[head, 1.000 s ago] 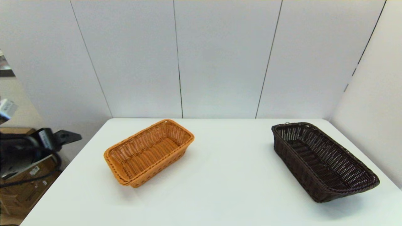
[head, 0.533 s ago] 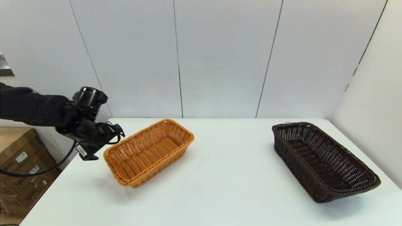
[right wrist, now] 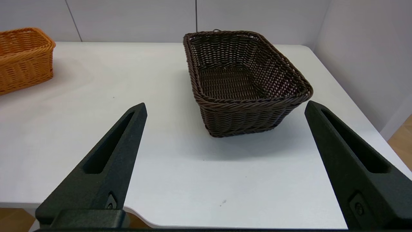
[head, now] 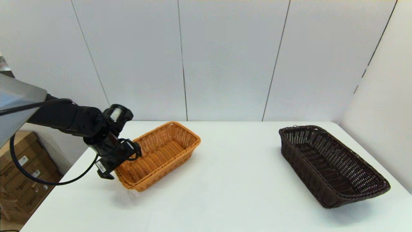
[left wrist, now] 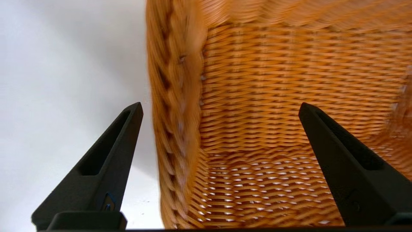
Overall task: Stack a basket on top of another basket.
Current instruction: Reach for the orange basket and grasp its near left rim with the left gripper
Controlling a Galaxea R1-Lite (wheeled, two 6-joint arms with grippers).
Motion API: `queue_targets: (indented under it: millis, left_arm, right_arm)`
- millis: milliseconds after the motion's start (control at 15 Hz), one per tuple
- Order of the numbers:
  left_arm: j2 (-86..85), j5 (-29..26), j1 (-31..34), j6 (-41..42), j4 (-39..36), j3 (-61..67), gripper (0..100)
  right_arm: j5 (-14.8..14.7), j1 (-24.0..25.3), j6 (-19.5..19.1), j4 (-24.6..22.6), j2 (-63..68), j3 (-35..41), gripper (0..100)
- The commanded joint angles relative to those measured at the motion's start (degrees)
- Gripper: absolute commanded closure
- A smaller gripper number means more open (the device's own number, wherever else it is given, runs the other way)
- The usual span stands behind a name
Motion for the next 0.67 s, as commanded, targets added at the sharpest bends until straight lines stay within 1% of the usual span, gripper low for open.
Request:
queue_targets:
  millis: [67, 200, 467, 533, 667]
  left_arm:
    - [2.0, -0.4, -0.1, -0.8, 0.3, 0.3, 0]
    - [3.1, -3.5, -0.1, -1.3, 0.4, 0.2, 0]
    - [5.8, -3.8, 0.2, -1.3, 0.3, 0.0, 0]
    - [6.0, -3.8, 0.1, -1.3, 0.4, 0.0, 100]
    - [5.7, -3.8, 0.2, -1.1, 0.3, -0.1, 100]
  right_arm:
    - [0.0, 0.0, 0.0, 0.0, 0.0, 0.1, 0]
    - [0.0, 0.0, 0.2, 0.0, 0.0, 0.1, 0]
    - [-0.1, 0.0, 0.0, 0.0, 0.0, 0.1, 0]
    - [0.0, 0.0, 0.0, 0.0, 0.0, 0.1, 0]
    - [-0.1, 0.0, 0.0, 0.0, 0.0, 0.1, 0]
